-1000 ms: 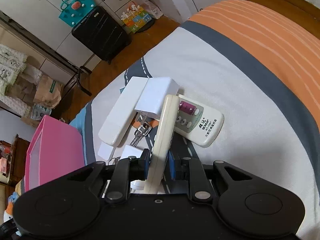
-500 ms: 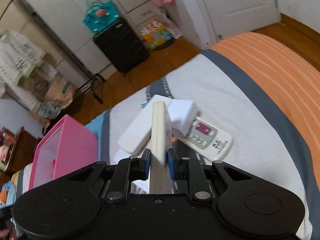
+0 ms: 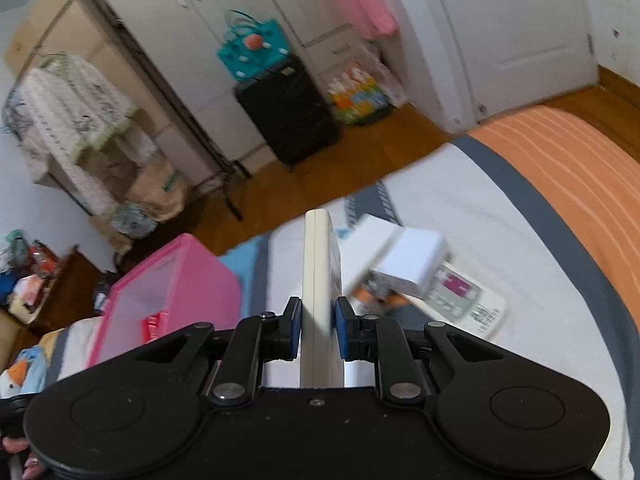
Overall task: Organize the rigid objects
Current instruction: 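Carry the remote into the pink box and open the right gripper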
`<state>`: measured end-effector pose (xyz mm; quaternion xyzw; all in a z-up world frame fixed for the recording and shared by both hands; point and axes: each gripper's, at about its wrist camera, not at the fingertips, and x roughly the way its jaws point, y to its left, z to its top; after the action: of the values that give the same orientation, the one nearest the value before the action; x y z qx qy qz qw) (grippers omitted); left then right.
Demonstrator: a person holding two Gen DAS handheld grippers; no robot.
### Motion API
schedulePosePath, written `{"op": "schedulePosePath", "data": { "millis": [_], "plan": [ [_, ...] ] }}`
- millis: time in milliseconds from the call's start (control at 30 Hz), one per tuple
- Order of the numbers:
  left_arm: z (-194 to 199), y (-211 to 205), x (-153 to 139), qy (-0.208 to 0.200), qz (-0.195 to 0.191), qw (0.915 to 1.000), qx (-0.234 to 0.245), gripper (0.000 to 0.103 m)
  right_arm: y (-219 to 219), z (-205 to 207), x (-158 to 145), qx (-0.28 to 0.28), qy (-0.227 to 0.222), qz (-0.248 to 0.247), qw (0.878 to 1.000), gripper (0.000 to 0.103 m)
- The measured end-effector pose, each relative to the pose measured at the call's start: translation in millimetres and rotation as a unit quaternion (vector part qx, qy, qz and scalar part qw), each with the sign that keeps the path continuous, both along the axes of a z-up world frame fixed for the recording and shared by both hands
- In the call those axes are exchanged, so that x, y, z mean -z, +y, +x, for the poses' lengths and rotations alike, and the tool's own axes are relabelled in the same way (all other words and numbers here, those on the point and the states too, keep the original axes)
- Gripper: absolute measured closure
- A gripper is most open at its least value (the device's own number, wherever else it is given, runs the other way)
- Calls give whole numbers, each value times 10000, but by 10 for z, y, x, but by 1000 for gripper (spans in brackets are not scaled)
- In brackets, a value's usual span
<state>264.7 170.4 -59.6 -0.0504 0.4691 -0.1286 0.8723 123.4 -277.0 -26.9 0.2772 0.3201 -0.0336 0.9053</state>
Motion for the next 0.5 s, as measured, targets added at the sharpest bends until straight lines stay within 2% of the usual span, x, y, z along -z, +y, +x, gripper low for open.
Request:
{"op": "schedulePosePath", "data": {
  "millis": [133,267,400,500],
  "plan": [
    [-4,-1,-12,12,2,10000,35,98,278,110,-252,-513,-300,458,9972,81],
    [5,43,-13,46,-105,9999,83,98,767,454,-392,-1207,-111,956,9880,81],
    [8,74,-18,95,-196,9997,60,97,1307,866,-274,-1743,231,1188,9772,81],
    [-6,73,-22,66,-196,9998,78,97,1634,1113,-44,-1842,624,1542,9687,81]
  ]
}}
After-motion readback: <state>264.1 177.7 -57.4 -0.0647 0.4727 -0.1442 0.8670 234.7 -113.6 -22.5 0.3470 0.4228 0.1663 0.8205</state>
